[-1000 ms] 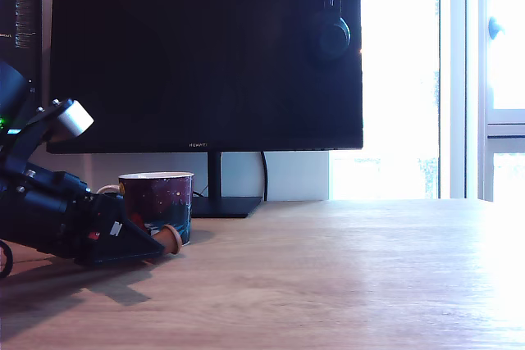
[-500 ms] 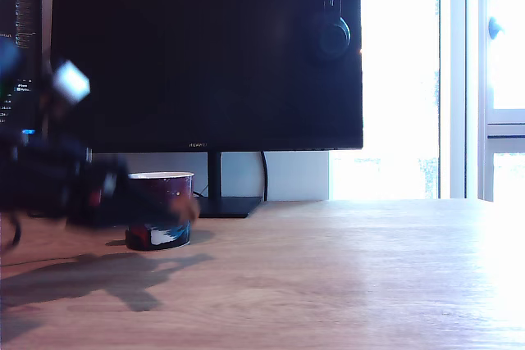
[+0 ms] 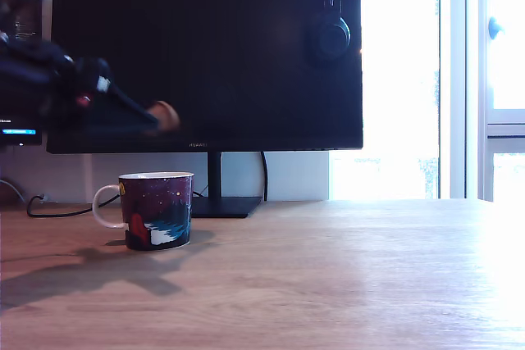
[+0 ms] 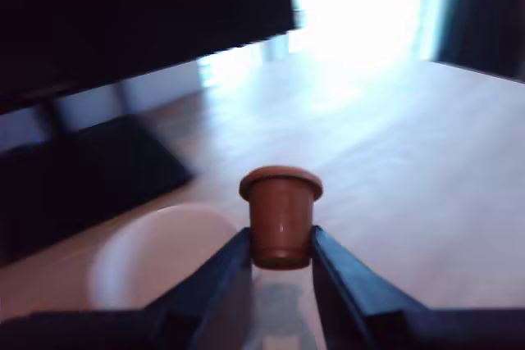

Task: Pick up the coffee capsules from the table one by one and drop them inside the nearest coffee cup

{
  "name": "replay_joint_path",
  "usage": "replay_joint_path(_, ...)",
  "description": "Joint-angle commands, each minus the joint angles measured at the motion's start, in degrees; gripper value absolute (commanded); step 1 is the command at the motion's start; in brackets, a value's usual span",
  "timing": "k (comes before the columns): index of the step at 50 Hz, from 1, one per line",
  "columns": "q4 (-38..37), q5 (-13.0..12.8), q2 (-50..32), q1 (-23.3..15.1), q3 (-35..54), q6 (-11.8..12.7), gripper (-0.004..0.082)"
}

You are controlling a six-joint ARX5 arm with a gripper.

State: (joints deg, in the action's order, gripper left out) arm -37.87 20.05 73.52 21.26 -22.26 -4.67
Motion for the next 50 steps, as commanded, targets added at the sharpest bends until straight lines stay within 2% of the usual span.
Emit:
replay_joint_path(1,3.7,-1.2,0.0,-0.4,-2.1,0.2,0.0142)
replay_joint_path(8,13.3,-1.9,0.0,-0.5,-7.2,0.2,0.0142)
replay_joint_path(22,25.7,-2.8,0.0,-0.5,-14.0,0.2,0.0142)
replay_joint_path(37,29.6,-5.5,0.4,-0.5,-15.9,0.2,0.0142)
replay_joint_path(50,36.2,-5.9,2.8,-1.2,-21.4,0.2,0.0142)
